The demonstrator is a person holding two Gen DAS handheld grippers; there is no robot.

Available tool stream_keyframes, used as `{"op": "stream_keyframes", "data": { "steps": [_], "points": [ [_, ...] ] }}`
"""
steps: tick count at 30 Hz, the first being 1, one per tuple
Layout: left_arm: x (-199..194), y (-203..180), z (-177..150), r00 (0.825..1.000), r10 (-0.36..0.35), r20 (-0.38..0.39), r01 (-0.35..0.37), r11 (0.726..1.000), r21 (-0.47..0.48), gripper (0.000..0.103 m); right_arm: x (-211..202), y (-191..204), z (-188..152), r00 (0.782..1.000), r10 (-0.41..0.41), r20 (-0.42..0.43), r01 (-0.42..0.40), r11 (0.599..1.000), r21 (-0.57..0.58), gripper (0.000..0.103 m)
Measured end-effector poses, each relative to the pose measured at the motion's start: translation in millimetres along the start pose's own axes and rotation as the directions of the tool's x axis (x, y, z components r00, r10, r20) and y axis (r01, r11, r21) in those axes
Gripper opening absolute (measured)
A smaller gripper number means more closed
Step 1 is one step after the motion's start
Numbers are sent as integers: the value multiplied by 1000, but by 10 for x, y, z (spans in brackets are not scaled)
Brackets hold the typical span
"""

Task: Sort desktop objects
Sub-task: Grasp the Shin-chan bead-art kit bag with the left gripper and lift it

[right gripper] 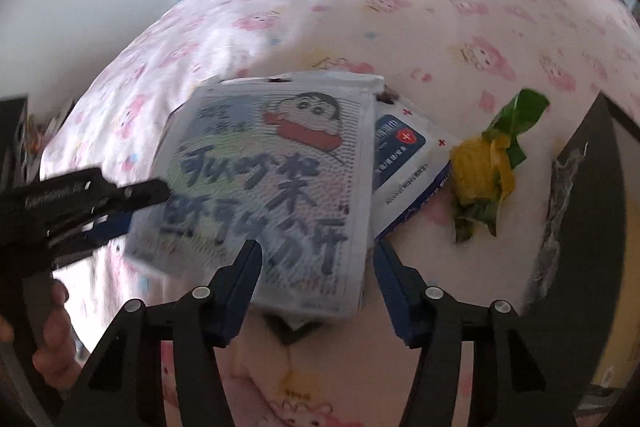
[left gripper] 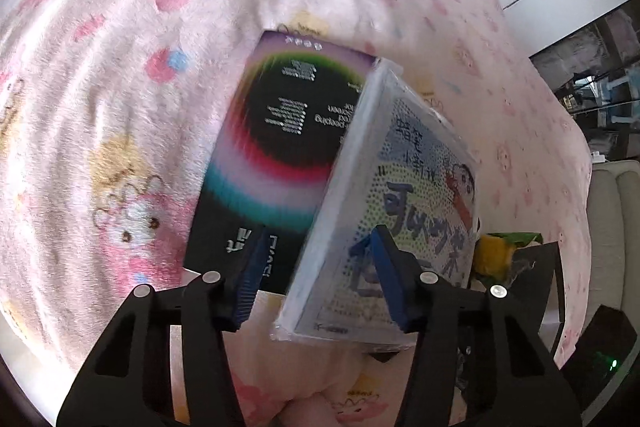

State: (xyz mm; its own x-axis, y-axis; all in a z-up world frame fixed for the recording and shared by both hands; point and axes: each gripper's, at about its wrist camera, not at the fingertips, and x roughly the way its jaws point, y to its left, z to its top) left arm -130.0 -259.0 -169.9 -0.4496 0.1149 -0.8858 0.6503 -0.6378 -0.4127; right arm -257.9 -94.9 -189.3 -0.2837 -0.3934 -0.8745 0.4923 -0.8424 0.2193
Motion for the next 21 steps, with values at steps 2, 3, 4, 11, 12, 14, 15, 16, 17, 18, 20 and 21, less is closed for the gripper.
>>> {"op": "stream_keyframes", "data": {
  "steps": [2,3,4,11,12,14,15,16,17,18,20,21],
  "points": [
    [24,-45,-27,1000,12,-4,-12,1000,18,59,37,-12,6,1000,14,0,-14,1000,-1,55],
    [38,-68,-26,1000,18,-6,-18,999,27,61,55,-18,9,1000,21,0,-21,1000,-1,55],
    [46,-90,-25,1000,22,-9,-21,999,38,61,74,-24,12,1000,28,0,-28,1000,-1,57],
    [3,-259,-214,999,5,-50,0,994,108,62,179,-67,16,995,95,-2,-95,995,-5,29],
    [8,-295,-243,996,-33,-86,43,992,117,62,142,-49,-27,989,147,-3,-147,989,-7,23],
    [-32,-380,-348,991,-72,-116,89,985,145,64,80,46,-86,988,154,8,-154,988,-33,23],
    [-64,-417,-397,989,-82,-120,101,982,159,64,39,87,-111,990,138,19,-137,989,-53,23],
    [-82,-435,-421,989,-86,-120,105,981,165,64,17,123,-124,993,115,32,-112,991,-71,23],
    [-80,-423,-406,990,-81,-114,98,983,158,64,30,149,-114,996,76,49,-71,994,-85,23],
    [-79,-411,-392,991,-75,-108,91,984,151,64,35,158,-104,997,46,67,-40,995,-90,23],
    [-76,-387,-364,993,-64,-97,77,988,137,64,11,43,-94,996,23,82,-18,998,-60,29],
    [-74,-375,-349,994,-59,-91,70,989,129,63,9,-15,-89,996,11,87,-7,999,-44,38]
  ]
}}
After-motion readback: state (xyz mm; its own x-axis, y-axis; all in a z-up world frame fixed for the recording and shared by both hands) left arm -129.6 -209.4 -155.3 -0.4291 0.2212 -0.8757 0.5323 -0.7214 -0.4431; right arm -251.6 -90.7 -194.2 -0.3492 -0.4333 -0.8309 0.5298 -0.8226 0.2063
